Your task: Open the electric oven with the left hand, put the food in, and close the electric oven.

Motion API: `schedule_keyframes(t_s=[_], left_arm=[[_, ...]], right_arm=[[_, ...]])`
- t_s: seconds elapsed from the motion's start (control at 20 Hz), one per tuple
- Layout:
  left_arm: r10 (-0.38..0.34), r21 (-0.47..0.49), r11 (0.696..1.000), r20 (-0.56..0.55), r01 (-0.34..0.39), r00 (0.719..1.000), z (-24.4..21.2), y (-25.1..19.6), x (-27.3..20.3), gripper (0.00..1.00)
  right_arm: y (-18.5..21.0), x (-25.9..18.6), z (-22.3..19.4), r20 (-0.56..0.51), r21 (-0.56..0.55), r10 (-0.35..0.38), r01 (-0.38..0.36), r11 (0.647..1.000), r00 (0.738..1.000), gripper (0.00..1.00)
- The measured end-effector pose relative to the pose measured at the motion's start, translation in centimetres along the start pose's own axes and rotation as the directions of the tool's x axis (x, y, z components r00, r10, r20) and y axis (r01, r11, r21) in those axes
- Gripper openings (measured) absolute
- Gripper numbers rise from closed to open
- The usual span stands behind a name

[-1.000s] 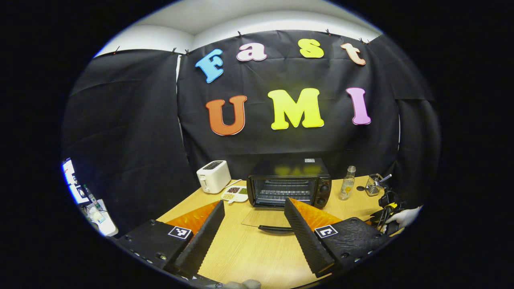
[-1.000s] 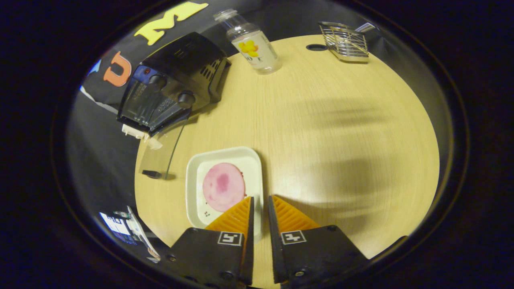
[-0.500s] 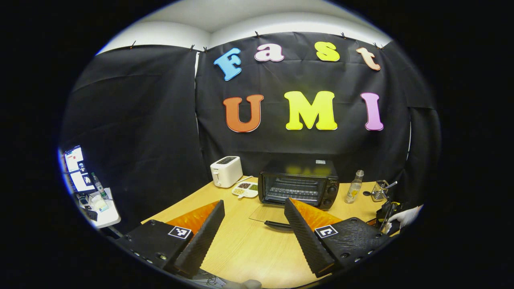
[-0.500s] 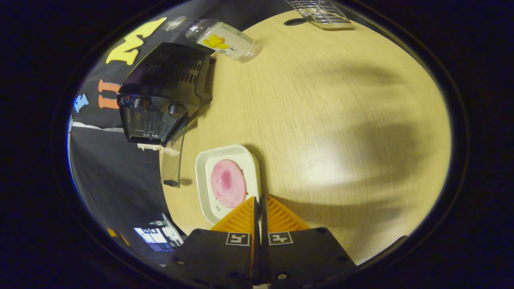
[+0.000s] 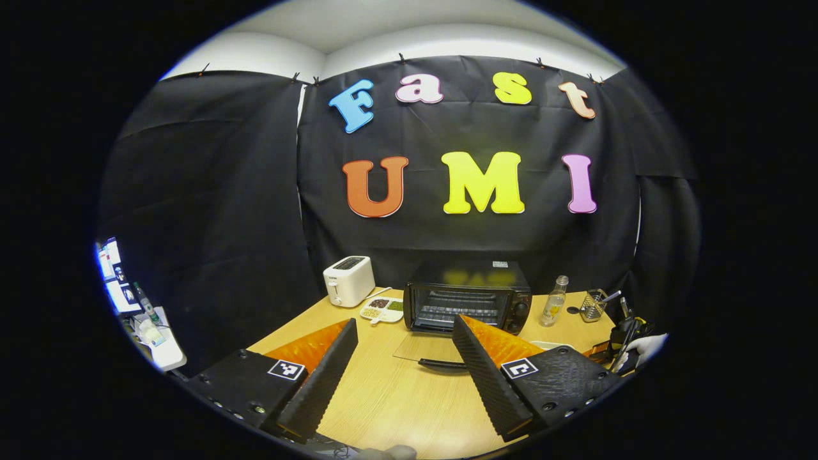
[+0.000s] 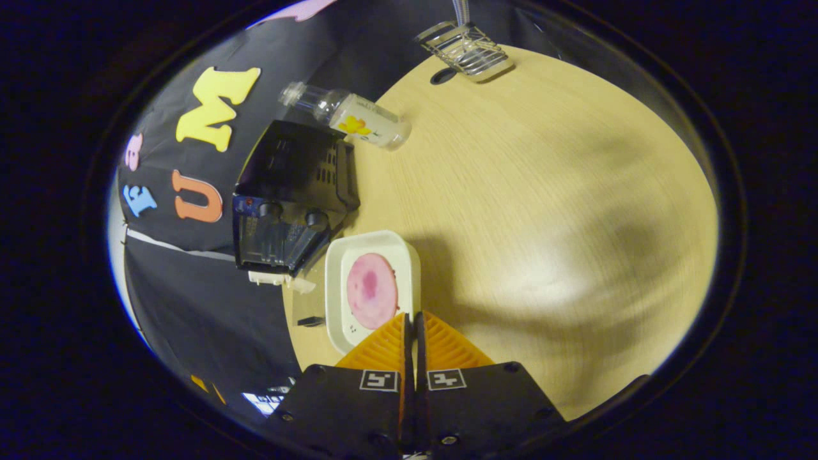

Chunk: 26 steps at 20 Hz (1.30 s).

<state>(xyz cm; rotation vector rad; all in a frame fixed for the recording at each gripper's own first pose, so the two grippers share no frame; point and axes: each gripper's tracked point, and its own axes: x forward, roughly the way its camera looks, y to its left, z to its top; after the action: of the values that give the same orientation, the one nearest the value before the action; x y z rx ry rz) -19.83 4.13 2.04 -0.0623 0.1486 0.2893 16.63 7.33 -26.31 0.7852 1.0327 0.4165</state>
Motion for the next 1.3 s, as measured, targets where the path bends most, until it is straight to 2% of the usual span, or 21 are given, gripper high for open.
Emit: schedule_keyframes(t_s=[0.1,0.25,0.3,0.35,0.6,0.7,0.75,0.95,1.0,1.15,1.2,1.3], left_arm=[[-0.033,0.011,0.999,0.005,0.033,0.999,-0.1,1.4,0.2,0.96],[-0.084,0.029,0.996,-0.004,0.084,0.996,-0.4,3.7,0.6,0.96],[-0.097,0.038,0.995,-0.01,0.097,0.995,-0.6,4.7,0.6,0.95],[-0.112,0.045,0.993,-0.009,0.113,0.994,-0.7,5.6,0.6,0.96],[-0.181,0.064,0.981,-0.017,0.182,0.983,-1.2,9.1,0.6,0.96],[-0.188,0.052,0.981,-0.025,0.189,0.982,-1.4,10.4,0.4,0.96],[-0.188,0.046,0.981,-0.021,0.189,0.982,-1.2,11.0,0.3,0.96],[-0.17,0.038,0.984,-0.035,0.172,0.985,-1.6,12.9,0.5,0.96],[-0.164,0.04,0.985,-0.037,0.165,0.986,-1.6,13.2,0.7,0.96],[-0.134,0.045,0.99,-0.044,0.136,0.99,-1.7,14.4,1.1,0.96],[-0.127,0.044,0.991,-0.046,0.129,0.991,-1.7,14.6,1.3,0.96],[-0.102,0.048,0.993,-0.054,0.104,0.993,-1.8,15.3,1.8,0.96]], right_arm=[[1.6,-1.2,-0.8,0.057,0.023,0.014,-0.016,1.0,0.998,0.0],[4.7,-2.0,-2.7,0.143,0.063,0.023,-0.032,0.997,0.989,0.04],[5.9,-2.0,-3.8,0.169,0.077,0.027,-0.04,0.996,0.985,0.0],[7.0,-1.7,-4.8,0.191,0.082,0.03,-0.047,0.996,0.981,0.04],[12.6,2.3,-10.3,0.291,0.154,0.011,-0.058,0.986,0.957,0.0],[14.6,4.5,-12.3,0.298,0.183,0.002,-0.059,0.981,0.955,0.04],[15.6,5.7,-13.1,0.294,0.199,0.001,-0.063,0.978,0.956,0.0],[18.8,9.9,-15.0,0.273,0.231,0.0,-0.066,0.971,0.962,0.0],[19.6,11.0,-15.2,0.267,0.23,0.002,-0.065,0.971,0.964,0.04],[21.6,13.8,-15.0,0.245,0.218,0.009,-0.064,0.974,0.97,0.04],[22.2,14.7,-14.6,0.243,0.215,0.012,-0.066,0.974,0.97,0.0],[22.7,15.9,-13.4,0.244,0.216,0.01,-0.064,0.974,0.97,0.04]])
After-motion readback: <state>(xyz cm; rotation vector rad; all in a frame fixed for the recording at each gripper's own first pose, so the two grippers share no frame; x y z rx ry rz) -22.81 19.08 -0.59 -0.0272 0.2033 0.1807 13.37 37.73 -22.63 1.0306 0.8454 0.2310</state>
